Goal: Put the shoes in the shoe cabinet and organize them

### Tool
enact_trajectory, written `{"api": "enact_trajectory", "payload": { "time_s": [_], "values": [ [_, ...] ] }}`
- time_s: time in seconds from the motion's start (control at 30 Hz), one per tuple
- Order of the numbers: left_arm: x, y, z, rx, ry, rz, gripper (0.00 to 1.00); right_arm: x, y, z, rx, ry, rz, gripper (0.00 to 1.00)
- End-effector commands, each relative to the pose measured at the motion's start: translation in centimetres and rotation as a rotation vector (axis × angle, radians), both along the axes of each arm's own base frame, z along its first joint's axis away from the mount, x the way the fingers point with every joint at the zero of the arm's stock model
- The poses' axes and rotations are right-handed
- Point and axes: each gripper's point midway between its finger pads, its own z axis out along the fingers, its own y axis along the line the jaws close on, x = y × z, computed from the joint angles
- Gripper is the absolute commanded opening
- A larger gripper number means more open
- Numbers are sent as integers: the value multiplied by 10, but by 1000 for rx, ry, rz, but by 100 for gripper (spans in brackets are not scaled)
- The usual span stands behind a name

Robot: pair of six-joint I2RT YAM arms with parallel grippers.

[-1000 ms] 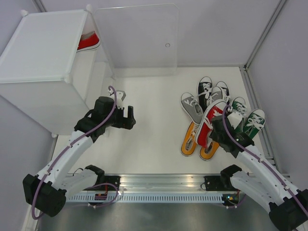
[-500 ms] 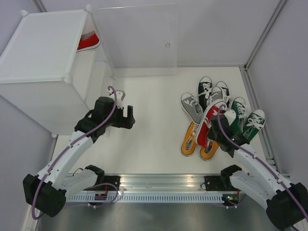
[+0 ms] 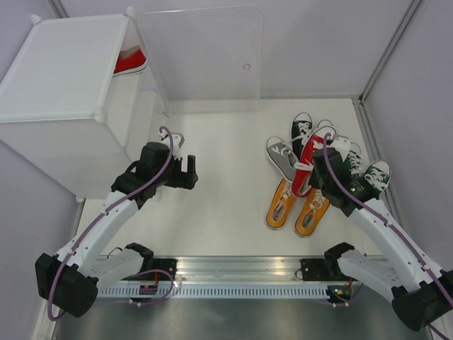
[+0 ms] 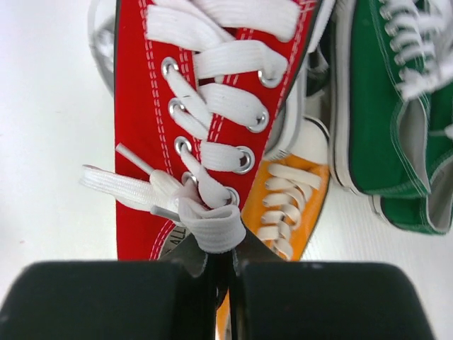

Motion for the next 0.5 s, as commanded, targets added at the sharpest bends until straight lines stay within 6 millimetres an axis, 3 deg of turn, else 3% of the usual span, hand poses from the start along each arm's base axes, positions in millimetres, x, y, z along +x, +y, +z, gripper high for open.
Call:
{"api": "enact_trajectory", "payload": {
  "time_s": [0.0,0.03,0.1,0.13,0.2,0.23,0.37,0.4,0.43,0.47],
  "values": [
    [8,6,0,37,-36,18,100,28,30,55,-20,-123,126,1],
    [8,7,0,37,-37,21,100,31,50,70,5,-149,192,1],
    [9,10,0,48,-38,36,100,39,78,78,24,-160,280,1],
    [9,11,-2,53,-35,39,100,39,101,91,45,-177,381,1],
    [9,11,-2,55,-34,44,100,49,129,89,54,-161,474,1],
    [9,11,-2,56,-36,43,100,54,144,100,51,-183,533,1],
    [10,14,-1,64,-41,59,100,78,203,85,84,-155,729,1],
    [10,15,-2,67,-39,64,100,85,213,91,90,-169,754,1],
    [11,15,-2,68,-41,66,100,96,225,71,74,-127,783,1],
    [11,16,-2,71,-41,69,100,102,232,66,58,-124,818,1]
  ]
}}
